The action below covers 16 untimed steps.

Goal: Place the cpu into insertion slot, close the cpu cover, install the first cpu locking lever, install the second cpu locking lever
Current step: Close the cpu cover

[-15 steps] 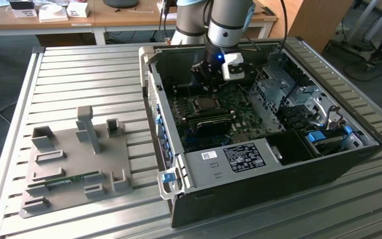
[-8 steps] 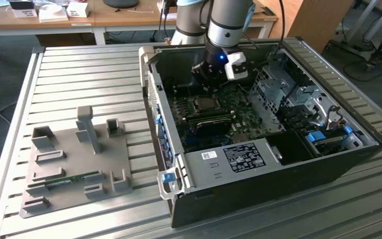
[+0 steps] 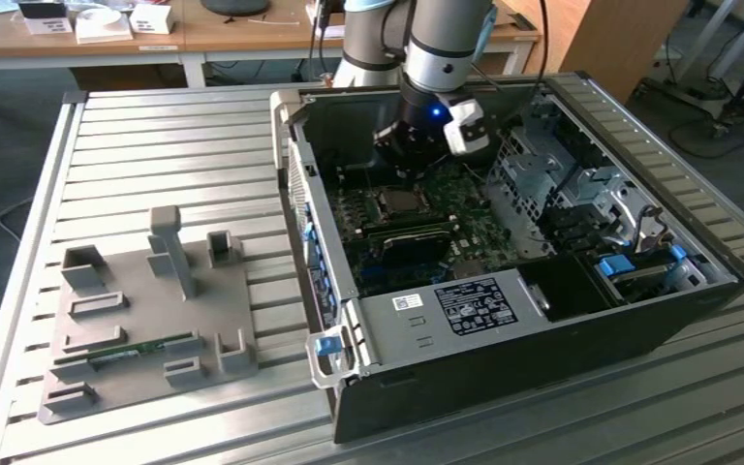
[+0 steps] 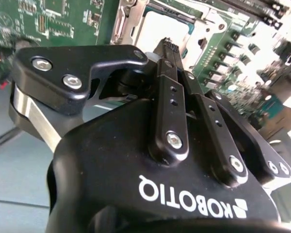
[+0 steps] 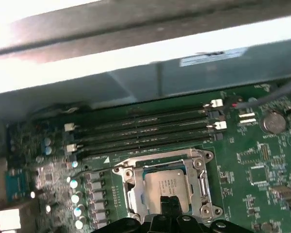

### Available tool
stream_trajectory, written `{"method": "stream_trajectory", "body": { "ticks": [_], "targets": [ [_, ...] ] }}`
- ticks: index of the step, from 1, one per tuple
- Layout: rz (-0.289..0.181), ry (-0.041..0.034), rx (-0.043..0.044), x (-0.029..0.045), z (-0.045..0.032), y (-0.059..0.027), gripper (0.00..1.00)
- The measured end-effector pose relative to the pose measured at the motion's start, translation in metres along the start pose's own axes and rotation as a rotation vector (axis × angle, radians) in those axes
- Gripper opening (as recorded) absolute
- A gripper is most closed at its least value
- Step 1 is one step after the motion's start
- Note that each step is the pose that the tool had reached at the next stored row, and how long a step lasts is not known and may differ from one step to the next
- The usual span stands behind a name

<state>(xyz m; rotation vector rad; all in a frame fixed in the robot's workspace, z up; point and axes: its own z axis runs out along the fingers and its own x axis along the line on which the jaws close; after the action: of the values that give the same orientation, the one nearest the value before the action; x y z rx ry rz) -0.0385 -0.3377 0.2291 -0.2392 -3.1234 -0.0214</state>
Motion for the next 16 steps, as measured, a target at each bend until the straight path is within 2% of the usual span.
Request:
{"method": "stream_trajectory", "body": {
  "ticks": [10, 15, 16],
  "targets": [
    [-0.174, 0.0022, 0.0017, 0.0000, 0.0002, 0.0000, 0.11],
    [-0.176, 0.0020, 0.0017, 0.0000, 0.0002, 0.0000, 0.11],
    [-0.176, -0.0006, 0.0014, 0.0002, 0.0003, 0.0000, 0.11]
  ]
}}
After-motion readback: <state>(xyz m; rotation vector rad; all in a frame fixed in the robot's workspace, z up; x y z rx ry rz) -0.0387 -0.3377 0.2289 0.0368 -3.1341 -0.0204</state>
